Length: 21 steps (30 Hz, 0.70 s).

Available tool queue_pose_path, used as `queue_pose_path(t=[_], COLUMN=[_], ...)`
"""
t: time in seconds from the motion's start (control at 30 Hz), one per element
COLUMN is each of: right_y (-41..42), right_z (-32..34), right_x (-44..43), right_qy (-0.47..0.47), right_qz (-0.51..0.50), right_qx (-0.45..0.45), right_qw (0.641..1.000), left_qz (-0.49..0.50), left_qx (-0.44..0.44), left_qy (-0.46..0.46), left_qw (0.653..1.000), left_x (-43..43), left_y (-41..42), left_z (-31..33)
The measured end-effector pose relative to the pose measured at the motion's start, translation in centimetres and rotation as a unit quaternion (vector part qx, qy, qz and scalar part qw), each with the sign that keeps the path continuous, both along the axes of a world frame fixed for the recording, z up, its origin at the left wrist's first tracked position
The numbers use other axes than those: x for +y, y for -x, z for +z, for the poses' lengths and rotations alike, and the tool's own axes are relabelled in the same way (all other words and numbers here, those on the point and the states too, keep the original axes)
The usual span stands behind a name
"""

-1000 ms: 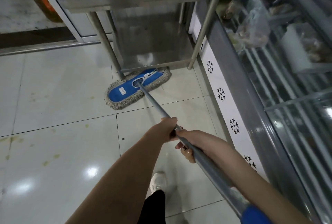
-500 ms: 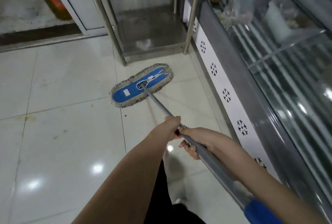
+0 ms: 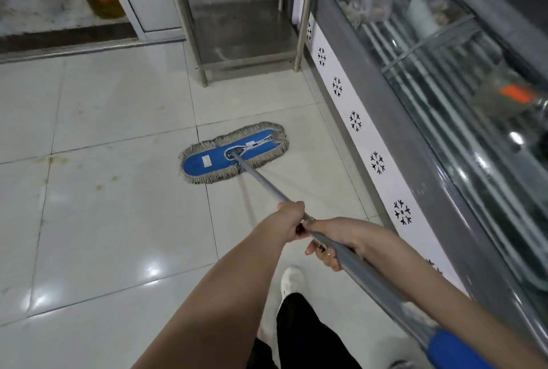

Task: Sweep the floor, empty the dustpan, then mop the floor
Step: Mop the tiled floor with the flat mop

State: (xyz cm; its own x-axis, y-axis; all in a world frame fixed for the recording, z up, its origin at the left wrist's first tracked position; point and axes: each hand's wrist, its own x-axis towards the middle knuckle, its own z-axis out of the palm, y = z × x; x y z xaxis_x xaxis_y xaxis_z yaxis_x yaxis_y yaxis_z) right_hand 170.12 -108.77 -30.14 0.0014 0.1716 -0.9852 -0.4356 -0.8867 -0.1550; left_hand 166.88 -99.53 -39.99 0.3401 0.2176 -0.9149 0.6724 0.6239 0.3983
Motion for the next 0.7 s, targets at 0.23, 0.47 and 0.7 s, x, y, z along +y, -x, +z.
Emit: queue_pose_path(t=[0.23,0.47,0.7], right_y=[7.0,9.9,10.2], right_z=[0.1,0.8,0.2], right_x=[-3.9,-10.0,-17.9], right_qy=[0.007,0.002,0.013], right_qz=[-0.024,-0.005,0.04], right_qx=[0.013,0.021,0.023], right_qw=[1.0,1.0,0.999], left_qz=[-0.016,0.003,0.041], left_qx=[-0.002,-0.007,0.003], left_qy=[0.009,0.022,0.032], left_qw=[1.0,1.0,0.999], left_x=[-3.7,-9.9,-18.0], left_y=[7.0,10.5,11.7], left_z=[0.8,1.9,1.9])
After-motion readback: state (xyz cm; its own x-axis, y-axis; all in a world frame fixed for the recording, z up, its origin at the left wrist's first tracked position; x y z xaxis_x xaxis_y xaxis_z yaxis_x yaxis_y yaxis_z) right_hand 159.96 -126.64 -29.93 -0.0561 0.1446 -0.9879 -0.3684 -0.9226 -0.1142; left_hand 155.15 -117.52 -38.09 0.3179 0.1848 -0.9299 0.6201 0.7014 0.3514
